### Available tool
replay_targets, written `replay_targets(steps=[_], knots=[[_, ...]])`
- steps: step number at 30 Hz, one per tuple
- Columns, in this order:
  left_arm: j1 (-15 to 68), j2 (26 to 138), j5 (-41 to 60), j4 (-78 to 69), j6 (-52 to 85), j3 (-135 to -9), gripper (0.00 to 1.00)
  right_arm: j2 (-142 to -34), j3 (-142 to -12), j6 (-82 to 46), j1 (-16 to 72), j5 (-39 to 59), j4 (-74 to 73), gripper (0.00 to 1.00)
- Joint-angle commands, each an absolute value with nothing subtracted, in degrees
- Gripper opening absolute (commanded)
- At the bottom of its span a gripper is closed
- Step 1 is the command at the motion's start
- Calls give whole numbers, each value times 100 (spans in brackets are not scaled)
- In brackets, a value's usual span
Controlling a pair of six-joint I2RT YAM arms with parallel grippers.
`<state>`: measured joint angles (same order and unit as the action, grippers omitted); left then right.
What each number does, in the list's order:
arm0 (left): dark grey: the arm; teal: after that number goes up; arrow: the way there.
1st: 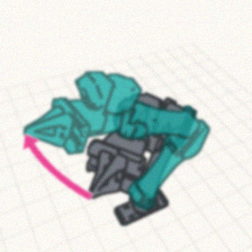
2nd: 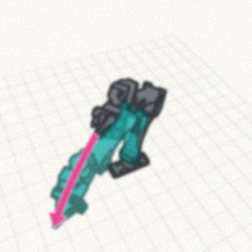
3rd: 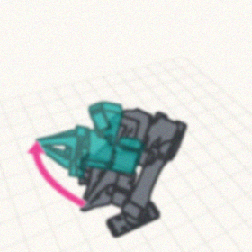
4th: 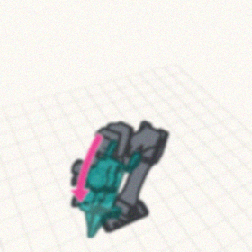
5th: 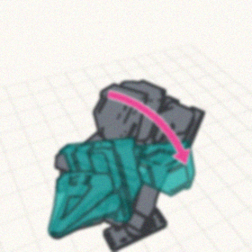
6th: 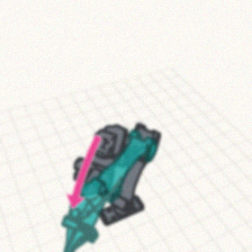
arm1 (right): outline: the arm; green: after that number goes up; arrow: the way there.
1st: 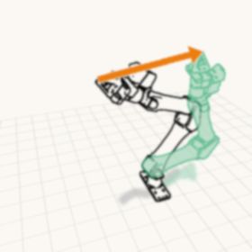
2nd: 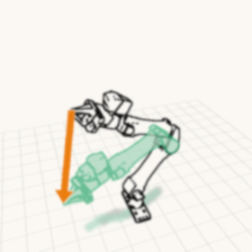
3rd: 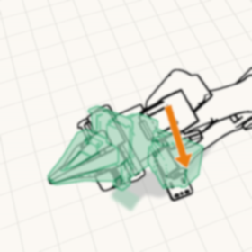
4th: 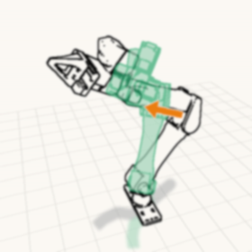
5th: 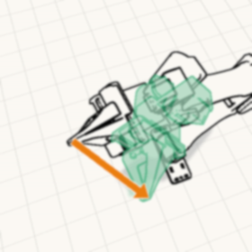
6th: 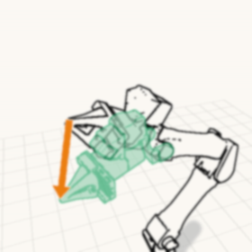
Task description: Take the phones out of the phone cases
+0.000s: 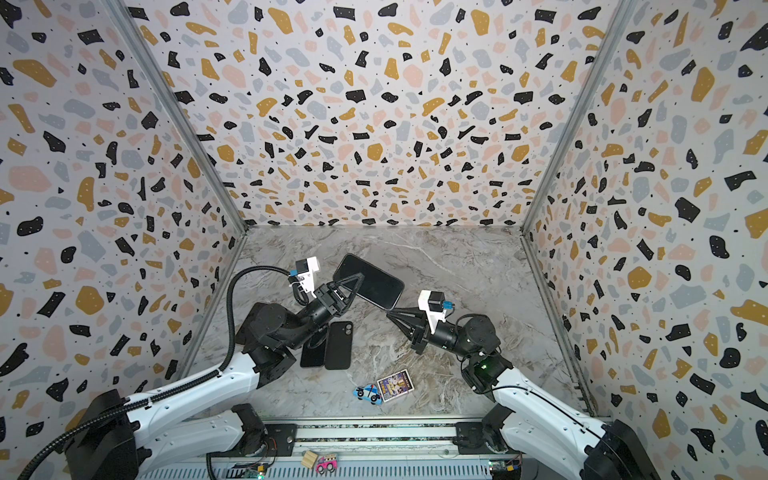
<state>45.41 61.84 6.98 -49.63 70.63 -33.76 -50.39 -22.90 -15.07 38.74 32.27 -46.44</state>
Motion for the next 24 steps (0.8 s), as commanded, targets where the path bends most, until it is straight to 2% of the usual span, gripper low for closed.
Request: replay_targets(steps=[1,7,13,18,21,24], knots=[[4666,6188,1222,-4765,7007,-3539,0,-4913,-2555,-1301,3791,3094,-4818,4],[4658,6138,1107,-4832,6964,-3475,0,-4716,-2572,-1265,3724,3136,-4424,7],[4605,6195,1229,-4726,6852,-3730,0,-4128,-2264,-1306,3702,3069,-4086,24],[4426,6149,1529,-4214,6478,-4087,0,-3582,-2241,-1273,3624,2797,-3207,41],[4081,6148,2118,-3938,6181,-4308,0,-3126,-2303,-1327,3578,2577,-2531,55],[3674,6222,2986,-3272,5543,-4716,0,-2803,-2506,-1314,3560,2573,-1796,64]])
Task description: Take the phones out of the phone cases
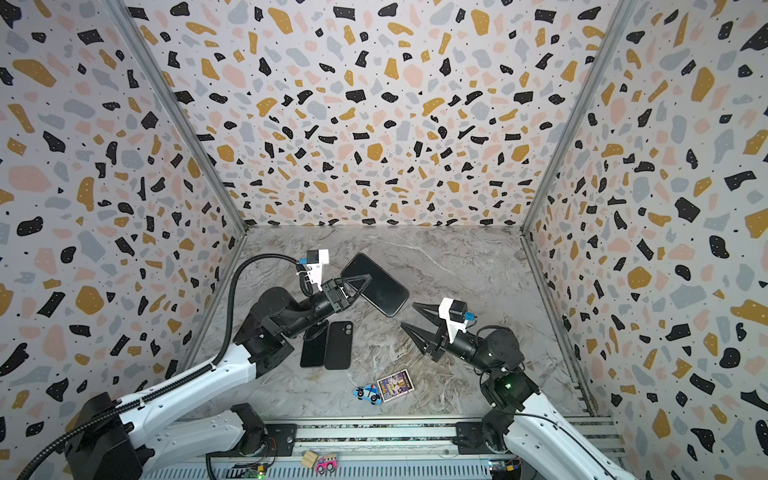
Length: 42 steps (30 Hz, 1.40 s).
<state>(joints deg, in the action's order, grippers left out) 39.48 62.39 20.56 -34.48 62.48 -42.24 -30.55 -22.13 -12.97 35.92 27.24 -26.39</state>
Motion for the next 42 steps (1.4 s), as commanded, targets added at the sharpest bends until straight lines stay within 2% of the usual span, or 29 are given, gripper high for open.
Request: replay_targets(steps=[1,6,9,14,22,32,37,42], knots=[[3543,6275,3279,-2969,5297,-4872,0,-2771,-2604,-1313,3560,2645,-1575,65],[3217,6592,4325,-615,3279,-5946,0,-3185,-3278,-1155,3560,3395,-368,67],[3207,6683,4767,168,2450,-6361,0,-3555,-3487,-1022,3568,3718,73,67],[3201,6882,5054,1235,1352,-6860,0,-3825,-3553,-979,3578,4007,141,66],[3199,7110,5176,3011,-361,-7519,0,-4063,-3573,142,3647,4459,229,61],[3208,6886,5791,2054,72,-6982,0,-4785,-3972,1633,3647,4922,435,57],[3208,6720,5915,1800,222,-6828,0,-5045,-4181,2286,3643,5508,640,50],[3208,6586,5972,1634,361,-6700,0,-5417,-4537,2733,3638,5917,1064,39]])
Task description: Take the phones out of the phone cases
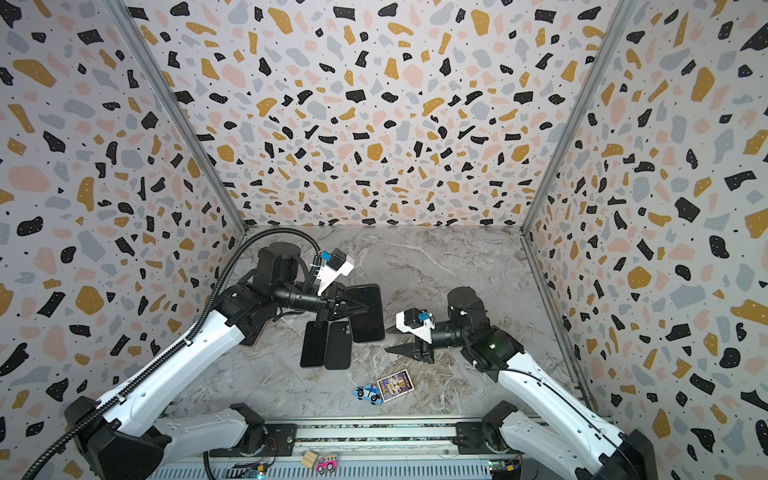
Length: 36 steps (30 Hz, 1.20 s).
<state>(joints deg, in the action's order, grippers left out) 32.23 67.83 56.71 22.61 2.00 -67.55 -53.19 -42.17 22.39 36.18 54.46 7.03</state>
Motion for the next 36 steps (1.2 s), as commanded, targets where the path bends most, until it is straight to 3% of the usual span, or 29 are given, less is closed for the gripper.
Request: replay_targets(steps=[1,15,29,36], knots=[[3208,6560,5979,1558,428,-6653,0,-5439,-4552,2725,3631,5960,1038,38],[3217,6513,6104,1168,649,-6394,0,-5541,-4509,2739,3587,6345,607,29],[3226,6548,6117,791,867,-6224,0,-5537,-4362,2761,3583,6454,378,4],[3278,6601,6161,636,966,-6183,0,-5598,-4324,2685,3587,6574,147,0]])
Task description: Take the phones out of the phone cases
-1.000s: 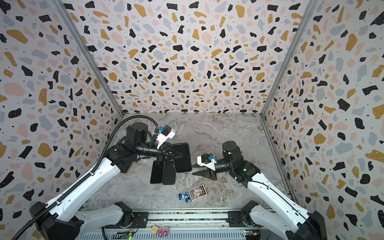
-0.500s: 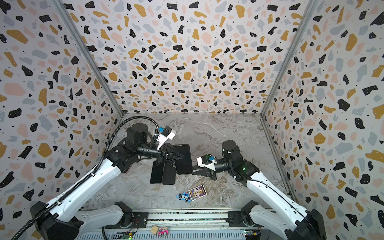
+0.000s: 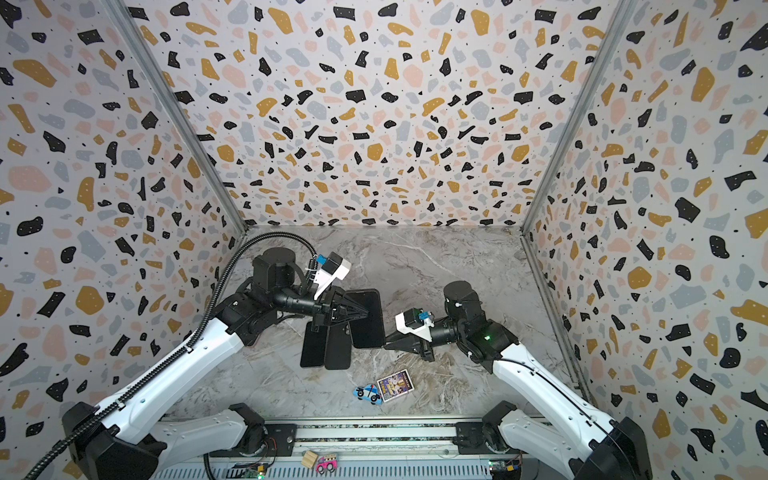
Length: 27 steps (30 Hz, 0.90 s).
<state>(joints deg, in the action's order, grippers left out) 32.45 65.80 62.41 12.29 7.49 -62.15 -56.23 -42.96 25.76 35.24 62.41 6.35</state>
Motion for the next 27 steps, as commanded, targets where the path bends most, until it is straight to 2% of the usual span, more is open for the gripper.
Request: replay_targets(steps=[1,12,27], knots=[[3278,6614,6170,573,1016,-6166,0,-5599,-4309,2709,3586,6590,127,0],[3348,6857,5897,-828,2324,-5871,0,-5453,-4035,2929,3612,6637,-637,0],[3484,7106,5768,-1591,2882,-5660,0,-5425,-3704,2689,3621,6337,-1859,0]])
